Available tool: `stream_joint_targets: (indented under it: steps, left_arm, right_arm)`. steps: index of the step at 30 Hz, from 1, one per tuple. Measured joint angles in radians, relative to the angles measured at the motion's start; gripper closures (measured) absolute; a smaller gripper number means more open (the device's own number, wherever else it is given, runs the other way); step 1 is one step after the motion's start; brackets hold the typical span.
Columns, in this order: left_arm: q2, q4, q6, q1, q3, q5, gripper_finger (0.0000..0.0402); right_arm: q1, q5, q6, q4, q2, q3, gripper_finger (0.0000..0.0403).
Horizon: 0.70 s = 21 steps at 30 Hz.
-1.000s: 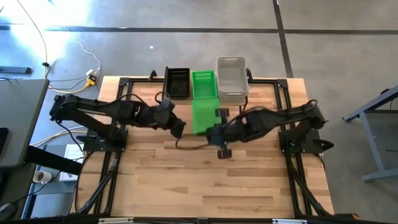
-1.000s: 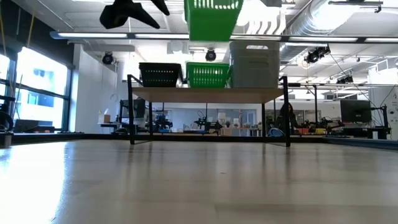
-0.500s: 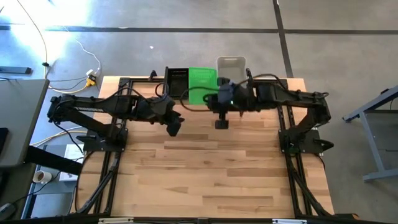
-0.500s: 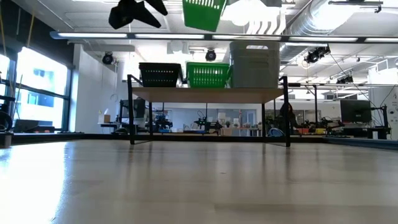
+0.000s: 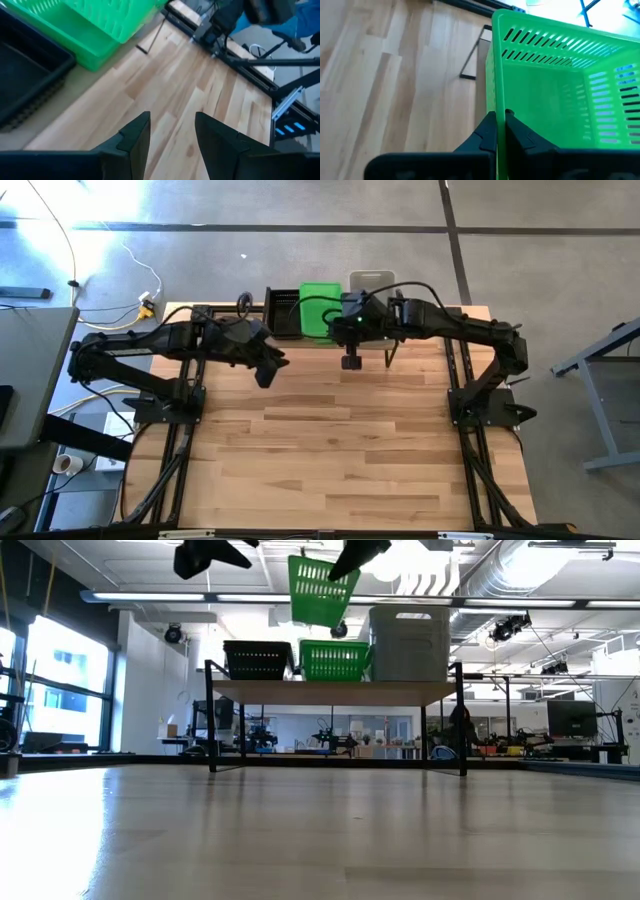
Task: Stack baskets on shelf by color
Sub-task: Stack the green bin on top of the stacked green bins on the shelf
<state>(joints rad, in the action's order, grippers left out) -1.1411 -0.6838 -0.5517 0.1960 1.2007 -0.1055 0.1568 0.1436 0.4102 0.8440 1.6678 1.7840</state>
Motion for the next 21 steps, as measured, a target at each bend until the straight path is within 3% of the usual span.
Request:
stream_joint_targets:
  steps: [8,21]
  left_arm:
    - [0.045,-0.001,0.032,0.044,0.0,-0.001,0.0257]
    - [0.05,0.0,0.067,0.069,0.0,-0.002,0.0257]
  right_arm:
    - [0.055,-0.044,0.025,0.025,0.015,0.0,0.0403]
    - [0.093,-0.014,0.08,0.06,0.065,0.001,0.0403]
